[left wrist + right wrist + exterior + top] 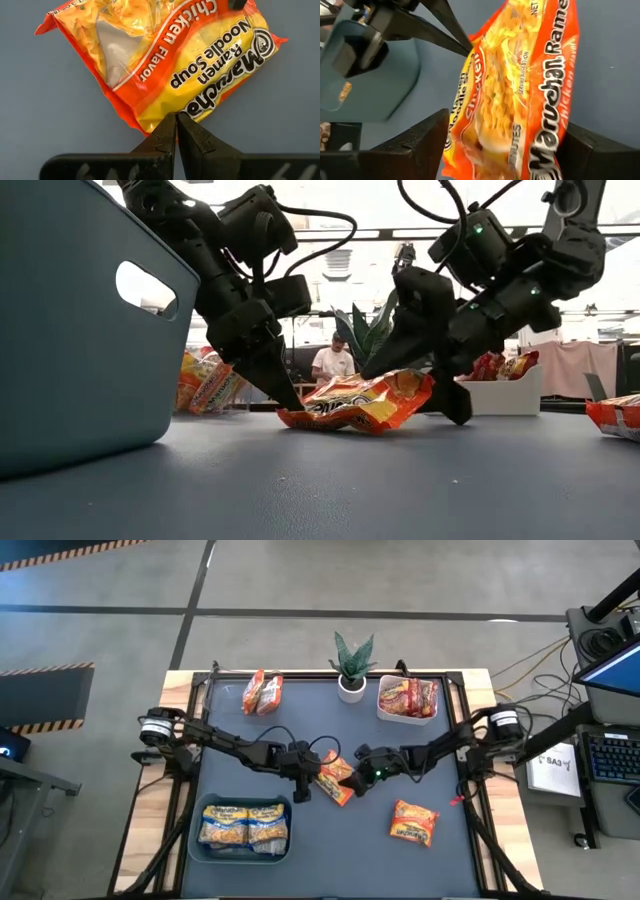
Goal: Sort Maruchan noodles
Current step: Put the orange noodle pack into the transparent bin
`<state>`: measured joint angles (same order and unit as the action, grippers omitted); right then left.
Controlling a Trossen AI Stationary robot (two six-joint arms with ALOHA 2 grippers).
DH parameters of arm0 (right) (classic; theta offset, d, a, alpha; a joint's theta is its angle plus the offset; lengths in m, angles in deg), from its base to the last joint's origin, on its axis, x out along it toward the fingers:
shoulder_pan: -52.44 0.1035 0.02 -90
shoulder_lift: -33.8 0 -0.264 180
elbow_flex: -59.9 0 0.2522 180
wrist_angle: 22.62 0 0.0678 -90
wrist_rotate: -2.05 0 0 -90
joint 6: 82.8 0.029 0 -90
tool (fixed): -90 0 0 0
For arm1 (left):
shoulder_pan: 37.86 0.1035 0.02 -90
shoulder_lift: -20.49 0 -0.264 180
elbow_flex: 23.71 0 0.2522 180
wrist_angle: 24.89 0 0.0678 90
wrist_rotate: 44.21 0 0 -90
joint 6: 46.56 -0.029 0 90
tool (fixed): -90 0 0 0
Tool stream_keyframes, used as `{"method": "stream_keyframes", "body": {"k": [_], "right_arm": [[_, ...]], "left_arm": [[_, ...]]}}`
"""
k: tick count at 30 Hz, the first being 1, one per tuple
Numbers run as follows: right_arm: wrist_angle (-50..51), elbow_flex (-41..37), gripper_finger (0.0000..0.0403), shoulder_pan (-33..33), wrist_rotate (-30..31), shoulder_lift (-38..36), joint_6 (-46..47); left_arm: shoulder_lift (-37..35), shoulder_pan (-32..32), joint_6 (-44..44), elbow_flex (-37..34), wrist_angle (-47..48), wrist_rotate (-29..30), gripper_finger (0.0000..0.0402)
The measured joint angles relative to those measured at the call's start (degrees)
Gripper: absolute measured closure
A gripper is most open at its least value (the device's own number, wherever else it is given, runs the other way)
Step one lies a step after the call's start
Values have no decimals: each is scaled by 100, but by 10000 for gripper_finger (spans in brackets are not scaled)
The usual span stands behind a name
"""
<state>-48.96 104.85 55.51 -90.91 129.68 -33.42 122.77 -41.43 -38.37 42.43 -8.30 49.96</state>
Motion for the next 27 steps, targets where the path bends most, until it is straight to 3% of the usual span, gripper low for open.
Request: {"method": "stream_keyframes", "body": {"k": [15, 27], "right_arm": [[-137, 156, 274, -11, -7, 183, -158], [-117, 156, 284, 4, 118, -5, -909]], "left_arm": [[9, -2, 36, 2, -44, -18, 402], [-778, -11, -358, 11, 74, 76, 402]]}}
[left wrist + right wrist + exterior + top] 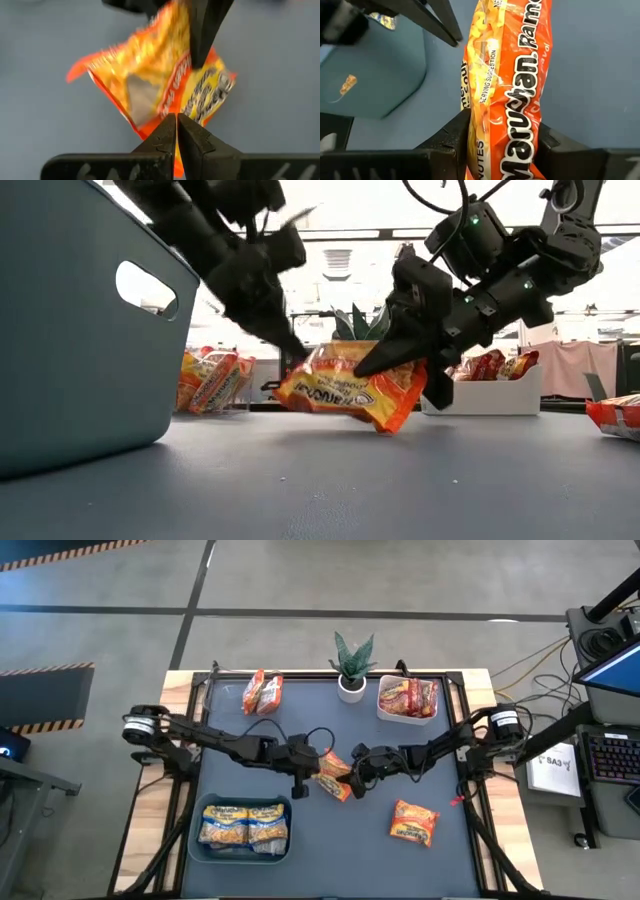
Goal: Sort Maruchan noodles
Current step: Put the orange noodle pack into the transparent bin
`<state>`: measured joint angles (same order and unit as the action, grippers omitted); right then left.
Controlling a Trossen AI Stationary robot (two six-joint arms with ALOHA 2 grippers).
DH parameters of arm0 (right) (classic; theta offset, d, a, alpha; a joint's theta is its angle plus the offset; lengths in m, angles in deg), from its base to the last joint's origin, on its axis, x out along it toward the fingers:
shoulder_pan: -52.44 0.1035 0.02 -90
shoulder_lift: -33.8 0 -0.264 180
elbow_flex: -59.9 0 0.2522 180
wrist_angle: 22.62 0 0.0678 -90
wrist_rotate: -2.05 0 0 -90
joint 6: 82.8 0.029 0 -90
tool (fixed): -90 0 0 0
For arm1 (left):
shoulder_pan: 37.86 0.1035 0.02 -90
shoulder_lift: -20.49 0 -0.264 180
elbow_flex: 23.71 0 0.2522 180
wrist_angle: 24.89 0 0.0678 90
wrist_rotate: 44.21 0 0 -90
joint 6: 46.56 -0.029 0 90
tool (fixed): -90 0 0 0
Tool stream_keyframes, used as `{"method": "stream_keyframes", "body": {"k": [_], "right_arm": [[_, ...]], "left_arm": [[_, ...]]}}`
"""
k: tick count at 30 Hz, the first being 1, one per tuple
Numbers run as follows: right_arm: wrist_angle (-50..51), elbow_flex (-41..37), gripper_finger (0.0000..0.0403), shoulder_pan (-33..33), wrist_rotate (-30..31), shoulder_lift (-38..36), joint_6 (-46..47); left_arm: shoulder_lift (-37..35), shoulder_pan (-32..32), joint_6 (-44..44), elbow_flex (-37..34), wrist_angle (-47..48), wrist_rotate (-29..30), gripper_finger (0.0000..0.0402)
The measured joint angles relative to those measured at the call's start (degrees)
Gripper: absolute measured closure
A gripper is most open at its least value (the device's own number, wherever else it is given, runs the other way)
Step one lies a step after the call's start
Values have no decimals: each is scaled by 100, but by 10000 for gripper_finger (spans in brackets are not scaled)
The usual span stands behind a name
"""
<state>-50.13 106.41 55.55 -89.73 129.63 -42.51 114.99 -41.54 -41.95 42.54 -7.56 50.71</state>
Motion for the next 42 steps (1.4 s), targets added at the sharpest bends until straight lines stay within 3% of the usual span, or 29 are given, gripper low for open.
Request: {"method": "stream_keyframes", "body": {"k": [5, 9, 14, 21, 26, 35, 42], "right_arm": [[32, 4, 284, 73, 184, -115, -671], [62, 4, 284, 177, 219, -122, -1311], [74, 4, 284, 352, 615, -126, -1804], [200, 116, 284, 376, 645, -132, -2219], [251, 196, 284, 379, 644, -133, -2430], [259, 273, 284, 379, 645, -133, -2673], [263, 278, 284, 379, 634, -186, -2711]], "left_arm": [[-494, 0, -113, -52, -39, -5, 398], [-861, 0, -115, -127, -25, -39, 371], [-1170, 0, 27, -416, -311, -48, 304], [-1033, 5, 480, -1115, -1892, -77, 193], [-748, 4, 713, -1349, -2529, -77, 151], [-41, -7, 840, -1312, -3052, -111, 153], [85, -13, 823, -1281, -3121, -290, 225]]}}
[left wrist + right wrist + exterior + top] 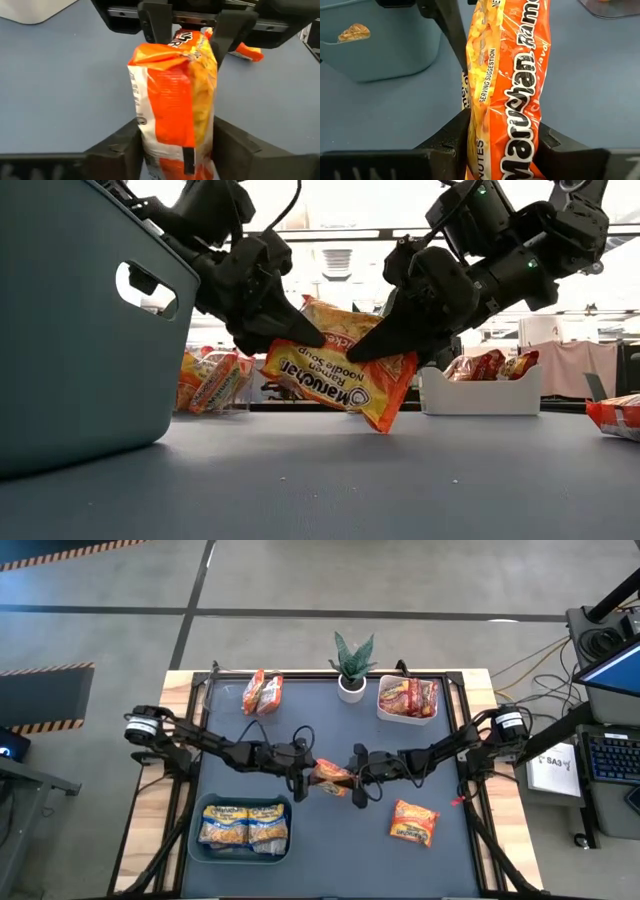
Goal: Sort Maruchan noodles
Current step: Put the orange noodle pack into the transparent bin
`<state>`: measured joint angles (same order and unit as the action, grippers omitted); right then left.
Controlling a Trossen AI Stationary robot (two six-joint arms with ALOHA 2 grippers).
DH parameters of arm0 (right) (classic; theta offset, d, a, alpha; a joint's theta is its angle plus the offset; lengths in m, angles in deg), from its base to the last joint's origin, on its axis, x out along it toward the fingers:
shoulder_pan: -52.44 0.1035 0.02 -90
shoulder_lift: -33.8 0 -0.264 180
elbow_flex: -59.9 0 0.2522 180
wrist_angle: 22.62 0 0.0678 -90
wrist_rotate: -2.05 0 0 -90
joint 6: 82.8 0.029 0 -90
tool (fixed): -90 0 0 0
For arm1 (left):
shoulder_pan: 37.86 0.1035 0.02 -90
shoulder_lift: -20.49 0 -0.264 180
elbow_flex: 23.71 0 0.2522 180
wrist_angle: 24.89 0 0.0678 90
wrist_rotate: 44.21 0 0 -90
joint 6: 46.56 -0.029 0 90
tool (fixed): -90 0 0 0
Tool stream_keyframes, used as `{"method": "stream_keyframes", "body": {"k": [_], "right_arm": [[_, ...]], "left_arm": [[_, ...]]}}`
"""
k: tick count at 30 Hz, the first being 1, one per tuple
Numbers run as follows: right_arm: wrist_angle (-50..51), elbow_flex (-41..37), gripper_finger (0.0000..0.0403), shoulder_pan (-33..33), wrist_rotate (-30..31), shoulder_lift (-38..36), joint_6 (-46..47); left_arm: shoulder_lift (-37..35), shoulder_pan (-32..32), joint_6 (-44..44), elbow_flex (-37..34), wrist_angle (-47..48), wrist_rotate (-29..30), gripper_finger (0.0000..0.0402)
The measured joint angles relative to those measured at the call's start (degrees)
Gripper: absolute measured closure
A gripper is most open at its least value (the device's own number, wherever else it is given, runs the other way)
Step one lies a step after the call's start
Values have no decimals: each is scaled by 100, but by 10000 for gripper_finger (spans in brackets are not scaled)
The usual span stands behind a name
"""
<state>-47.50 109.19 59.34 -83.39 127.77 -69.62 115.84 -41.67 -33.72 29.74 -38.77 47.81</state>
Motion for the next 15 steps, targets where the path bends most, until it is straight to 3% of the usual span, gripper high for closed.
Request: {"method": "stream_keyframes", "body": {"k": [7, 15], "right_arm": [[-11, 23, 258, -7, 39, -24, 66], [287, 114, 193, -69, -3, -186, 187]], "left_arm": [[-13, -4, 26, 2, 16, -35, 308], [-54, 0, 110, 2, 69, 3, 309]]}}
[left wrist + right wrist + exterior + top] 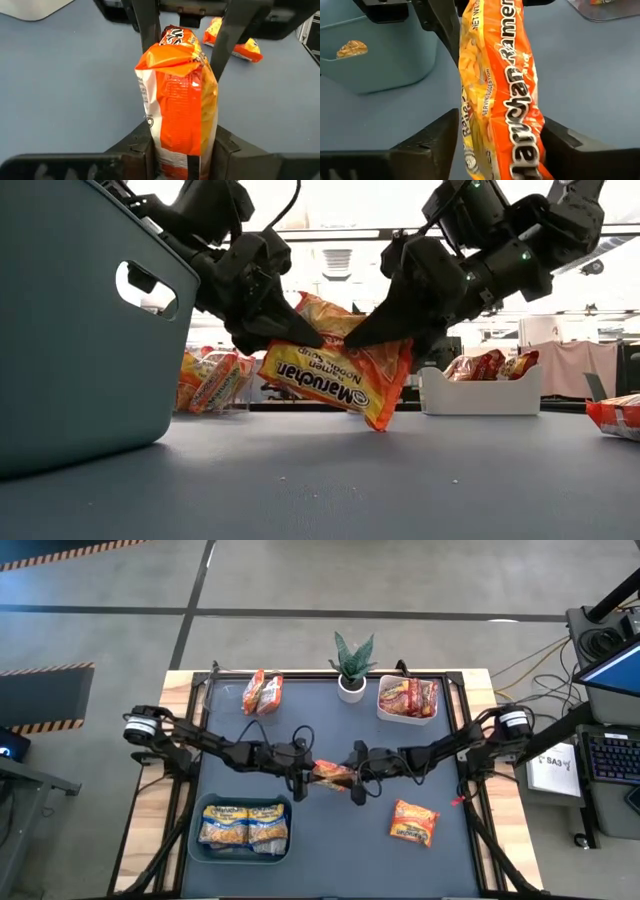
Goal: Sort Maruchan noodles
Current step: Put the orange noodle pack into the transparent bin
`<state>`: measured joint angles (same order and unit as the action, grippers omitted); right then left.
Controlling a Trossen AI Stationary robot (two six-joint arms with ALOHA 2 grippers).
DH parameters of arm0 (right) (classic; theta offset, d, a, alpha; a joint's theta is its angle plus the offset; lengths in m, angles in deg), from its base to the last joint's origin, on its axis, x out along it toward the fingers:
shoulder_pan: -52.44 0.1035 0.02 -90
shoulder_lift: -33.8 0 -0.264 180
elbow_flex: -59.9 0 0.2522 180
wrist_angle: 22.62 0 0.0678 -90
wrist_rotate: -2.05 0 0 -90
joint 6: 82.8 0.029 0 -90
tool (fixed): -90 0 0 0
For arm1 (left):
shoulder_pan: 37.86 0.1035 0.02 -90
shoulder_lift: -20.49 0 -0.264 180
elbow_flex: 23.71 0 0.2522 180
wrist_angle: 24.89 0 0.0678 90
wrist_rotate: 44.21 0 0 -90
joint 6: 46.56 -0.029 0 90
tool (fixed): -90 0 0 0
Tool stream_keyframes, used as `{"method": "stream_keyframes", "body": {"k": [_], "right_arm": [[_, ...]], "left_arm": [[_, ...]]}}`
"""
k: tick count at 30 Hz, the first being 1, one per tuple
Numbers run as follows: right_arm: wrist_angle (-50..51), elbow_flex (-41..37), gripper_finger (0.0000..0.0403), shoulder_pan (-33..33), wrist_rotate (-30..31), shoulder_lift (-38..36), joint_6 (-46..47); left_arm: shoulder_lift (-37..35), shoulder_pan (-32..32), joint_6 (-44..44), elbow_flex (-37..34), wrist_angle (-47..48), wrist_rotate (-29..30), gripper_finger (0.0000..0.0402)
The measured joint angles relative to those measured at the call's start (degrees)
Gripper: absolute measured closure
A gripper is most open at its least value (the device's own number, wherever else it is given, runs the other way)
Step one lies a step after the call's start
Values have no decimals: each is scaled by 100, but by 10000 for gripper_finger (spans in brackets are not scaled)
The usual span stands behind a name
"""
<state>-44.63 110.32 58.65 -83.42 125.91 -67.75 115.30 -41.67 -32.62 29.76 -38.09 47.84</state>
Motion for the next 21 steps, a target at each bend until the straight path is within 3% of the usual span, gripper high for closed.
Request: {"method": "stream_keyframes", "body": {"k": [8, 13, 17, 21], "right_arm": [[904, -3, 134, -186, 31, -982, -382], [1164, -9, 117, -209, 736, -1737, -953], [1236, -11, 115, -219, 1063, -2164, -1291], [1152, -9, 120, -224, 1071, -2301, -1483]], "left_arm": [[-666, 0, 15, 0, 714, 1, 309], [-1644, 12, 7, 2, 1565, 128, 310], [-2636, 11, -33, 2, 2526, 815, 310], [-3640, 16, -154, 2, 3385, 2149, 310]]}}
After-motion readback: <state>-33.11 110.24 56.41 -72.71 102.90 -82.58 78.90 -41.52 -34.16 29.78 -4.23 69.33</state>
